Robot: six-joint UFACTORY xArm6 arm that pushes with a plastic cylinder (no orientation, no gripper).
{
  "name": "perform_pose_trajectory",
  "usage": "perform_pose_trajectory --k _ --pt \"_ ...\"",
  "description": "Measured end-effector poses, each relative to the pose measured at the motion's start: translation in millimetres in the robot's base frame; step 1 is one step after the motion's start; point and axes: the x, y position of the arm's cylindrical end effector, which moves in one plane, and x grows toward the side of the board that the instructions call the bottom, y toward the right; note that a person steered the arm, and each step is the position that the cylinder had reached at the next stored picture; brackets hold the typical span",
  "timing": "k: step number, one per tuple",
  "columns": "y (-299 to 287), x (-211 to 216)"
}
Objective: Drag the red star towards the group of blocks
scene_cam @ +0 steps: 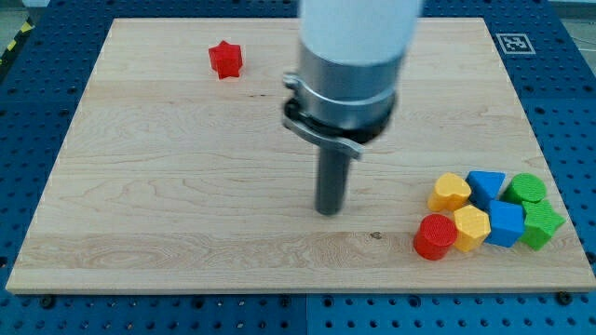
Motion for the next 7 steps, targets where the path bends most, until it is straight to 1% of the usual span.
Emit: perform_pose_trajectory --k 2,3,5,6,7 --pt "-64.7 -89.2" --pt "-88.5 -126.8" --pt "-89.5 -129.2" --pt "-104.3 -164.6" --pt "-105.8 -178.9"
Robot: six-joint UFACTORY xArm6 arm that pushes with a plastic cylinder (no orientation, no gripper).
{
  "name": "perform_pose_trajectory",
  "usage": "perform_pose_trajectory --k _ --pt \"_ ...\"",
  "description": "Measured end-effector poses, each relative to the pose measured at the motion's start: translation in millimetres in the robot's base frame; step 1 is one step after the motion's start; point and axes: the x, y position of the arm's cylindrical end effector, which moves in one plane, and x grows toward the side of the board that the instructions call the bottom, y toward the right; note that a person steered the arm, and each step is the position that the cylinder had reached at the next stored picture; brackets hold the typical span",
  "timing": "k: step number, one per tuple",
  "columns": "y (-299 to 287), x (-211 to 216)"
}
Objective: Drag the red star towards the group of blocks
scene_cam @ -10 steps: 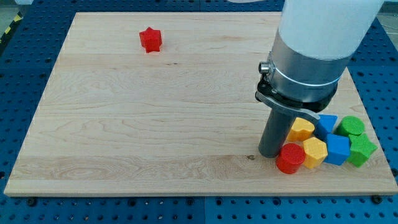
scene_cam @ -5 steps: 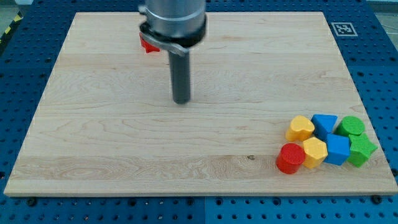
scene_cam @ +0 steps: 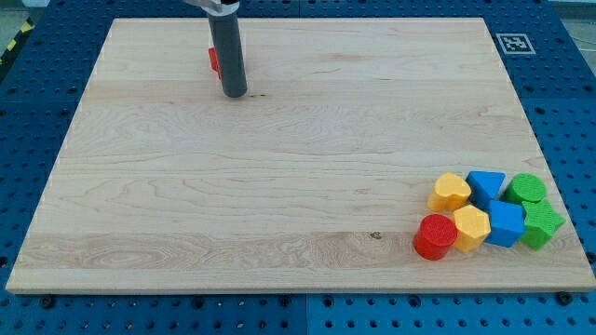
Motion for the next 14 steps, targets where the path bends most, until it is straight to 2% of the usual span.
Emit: perform_pose_trajectory --k 2,4,5,6,7,8,14 --pt "-16.3 -23.7" --pt "-97.6 -40.3" --pt "-106.5 -105.8" --pt "-44.2 -94.6" --pt "-14.4 -70.9" --pt "-14.4 -45.0" --pt "-14.4 -27.6"
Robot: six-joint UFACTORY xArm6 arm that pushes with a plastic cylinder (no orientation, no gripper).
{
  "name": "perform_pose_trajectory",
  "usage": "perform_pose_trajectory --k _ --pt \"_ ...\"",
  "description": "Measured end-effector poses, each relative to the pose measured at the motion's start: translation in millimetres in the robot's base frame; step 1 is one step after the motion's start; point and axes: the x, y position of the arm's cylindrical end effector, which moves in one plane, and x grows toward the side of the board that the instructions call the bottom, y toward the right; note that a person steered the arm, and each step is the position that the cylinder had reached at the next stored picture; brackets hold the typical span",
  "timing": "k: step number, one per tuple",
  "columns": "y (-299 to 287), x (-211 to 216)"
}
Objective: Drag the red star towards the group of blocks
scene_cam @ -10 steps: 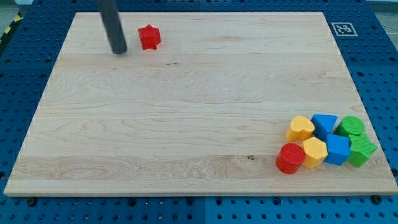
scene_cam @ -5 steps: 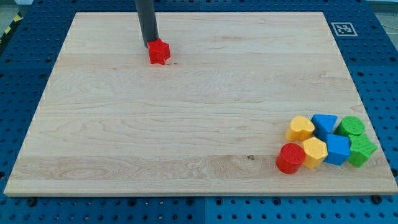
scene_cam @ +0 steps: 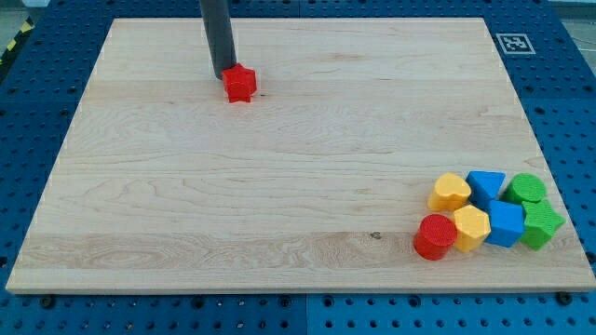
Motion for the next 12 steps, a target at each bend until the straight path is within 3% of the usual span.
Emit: perform_pose_trajectory --k 4,12 --pt "2.3 13.3" --pt "95.5 89.6"
